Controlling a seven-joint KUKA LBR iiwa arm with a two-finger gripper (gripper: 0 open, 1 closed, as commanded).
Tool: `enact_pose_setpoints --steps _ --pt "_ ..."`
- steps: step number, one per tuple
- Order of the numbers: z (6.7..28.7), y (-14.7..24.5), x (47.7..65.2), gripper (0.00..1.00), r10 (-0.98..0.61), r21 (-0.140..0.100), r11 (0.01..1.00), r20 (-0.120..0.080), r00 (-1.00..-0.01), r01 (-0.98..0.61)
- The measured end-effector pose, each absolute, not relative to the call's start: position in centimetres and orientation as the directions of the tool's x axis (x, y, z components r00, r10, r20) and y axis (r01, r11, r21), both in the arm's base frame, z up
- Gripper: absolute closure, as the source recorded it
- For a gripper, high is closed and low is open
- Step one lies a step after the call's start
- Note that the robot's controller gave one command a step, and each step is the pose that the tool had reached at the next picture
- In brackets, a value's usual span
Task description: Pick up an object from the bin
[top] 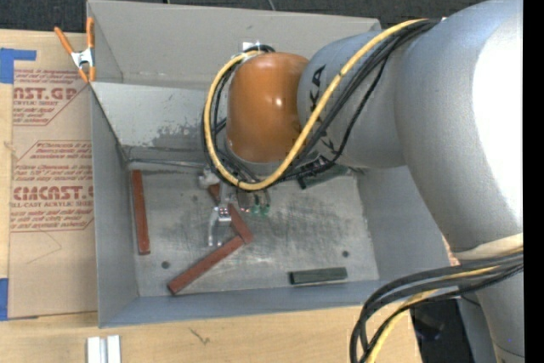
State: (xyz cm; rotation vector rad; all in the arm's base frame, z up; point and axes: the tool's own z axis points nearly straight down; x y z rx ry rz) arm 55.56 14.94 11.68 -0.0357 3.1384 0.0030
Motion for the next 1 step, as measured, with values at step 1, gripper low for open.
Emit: enact_pose_setpoints --steps 1 --pt "8.42 9.62 57.16 0.0 -0.076 0.021 0.997 -0.02 -0.997 -0.076"
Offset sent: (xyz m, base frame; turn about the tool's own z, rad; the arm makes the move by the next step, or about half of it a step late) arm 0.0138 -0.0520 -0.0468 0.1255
